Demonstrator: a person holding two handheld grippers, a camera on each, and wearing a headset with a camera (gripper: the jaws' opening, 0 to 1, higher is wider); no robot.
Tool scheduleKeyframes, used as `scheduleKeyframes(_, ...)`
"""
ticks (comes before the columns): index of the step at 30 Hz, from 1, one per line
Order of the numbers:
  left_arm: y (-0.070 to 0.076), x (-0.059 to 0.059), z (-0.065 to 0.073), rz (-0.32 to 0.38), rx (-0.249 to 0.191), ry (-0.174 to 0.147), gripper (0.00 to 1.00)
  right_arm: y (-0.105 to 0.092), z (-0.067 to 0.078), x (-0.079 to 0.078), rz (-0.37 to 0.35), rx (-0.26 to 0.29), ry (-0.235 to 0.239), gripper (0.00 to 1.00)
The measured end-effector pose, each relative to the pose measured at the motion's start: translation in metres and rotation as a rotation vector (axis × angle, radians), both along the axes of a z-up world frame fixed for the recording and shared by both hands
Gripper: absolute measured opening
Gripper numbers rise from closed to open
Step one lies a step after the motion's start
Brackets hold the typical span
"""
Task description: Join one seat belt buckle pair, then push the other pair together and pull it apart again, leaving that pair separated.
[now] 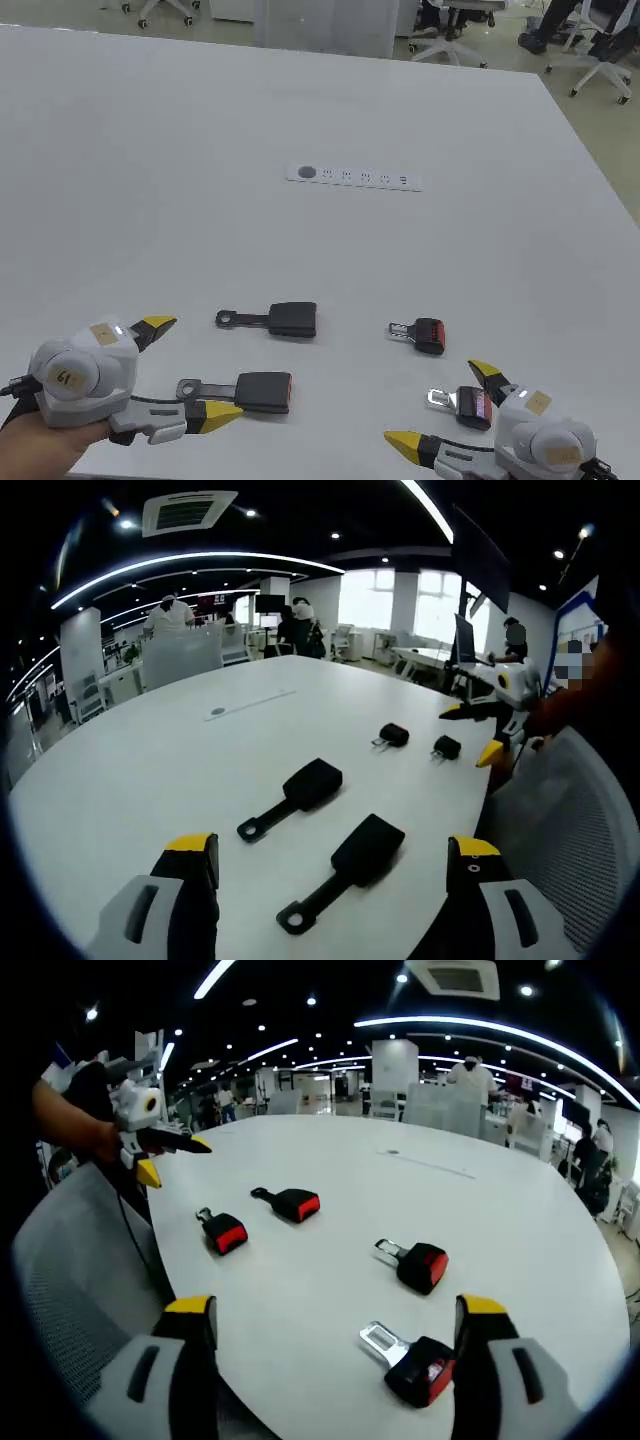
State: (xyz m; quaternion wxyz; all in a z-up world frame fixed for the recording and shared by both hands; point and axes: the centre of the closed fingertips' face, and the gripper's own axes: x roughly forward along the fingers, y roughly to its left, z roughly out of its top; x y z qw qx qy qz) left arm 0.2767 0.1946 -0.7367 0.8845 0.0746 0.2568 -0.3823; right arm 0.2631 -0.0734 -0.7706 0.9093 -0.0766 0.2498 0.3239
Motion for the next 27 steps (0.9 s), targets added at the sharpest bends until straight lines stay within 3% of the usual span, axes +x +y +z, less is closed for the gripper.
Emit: scheduleKeyframes(27,-0.0012,-0.0043,-0.0001,0.000,0.006,-0.004,0.97,0.0038,0.0083,-0.0067,0.027,0.011,-0.009,0.99)
